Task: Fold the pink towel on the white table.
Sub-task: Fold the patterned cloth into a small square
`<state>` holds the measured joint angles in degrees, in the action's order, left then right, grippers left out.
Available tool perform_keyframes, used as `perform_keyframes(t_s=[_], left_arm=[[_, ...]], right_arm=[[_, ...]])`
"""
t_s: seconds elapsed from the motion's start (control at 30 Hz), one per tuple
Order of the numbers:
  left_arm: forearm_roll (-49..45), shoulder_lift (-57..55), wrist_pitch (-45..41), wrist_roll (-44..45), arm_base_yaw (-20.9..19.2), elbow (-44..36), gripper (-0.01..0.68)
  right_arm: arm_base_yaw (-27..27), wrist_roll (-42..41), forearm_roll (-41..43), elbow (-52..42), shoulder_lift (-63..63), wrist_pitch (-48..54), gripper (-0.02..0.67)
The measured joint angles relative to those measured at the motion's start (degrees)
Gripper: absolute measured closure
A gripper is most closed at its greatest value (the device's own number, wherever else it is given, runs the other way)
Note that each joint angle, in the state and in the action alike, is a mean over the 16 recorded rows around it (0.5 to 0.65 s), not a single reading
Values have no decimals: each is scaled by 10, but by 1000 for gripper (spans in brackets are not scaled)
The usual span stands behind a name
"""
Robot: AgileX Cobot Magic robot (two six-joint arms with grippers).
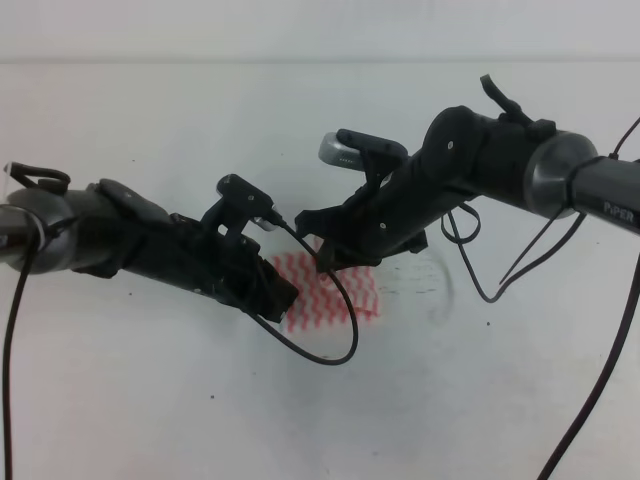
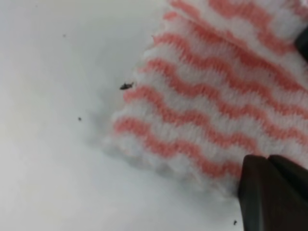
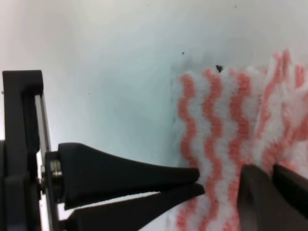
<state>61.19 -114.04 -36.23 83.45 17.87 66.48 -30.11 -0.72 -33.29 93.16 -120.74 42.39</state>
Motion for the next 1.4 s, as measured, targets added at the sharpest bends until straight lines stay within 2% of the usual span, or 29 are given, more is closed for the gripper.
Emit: perform_keyframes(t_s=[0.3,0.6,1.03,1.4], left_arm=[[-26,21,-8,21,-2,-1,678],[-44,31,-54,112,-18,-1,678],[58,19,-151,333,-50,-1,678],[102,-18,-154,381,-53,-1,678]], right_arm=[[0,-6,0,1,0,0,664],[0,-7,-1,1,0,0,664],[0,-8,-1,1,0,0,664],[0,-8,-2,1,0,1,665]])
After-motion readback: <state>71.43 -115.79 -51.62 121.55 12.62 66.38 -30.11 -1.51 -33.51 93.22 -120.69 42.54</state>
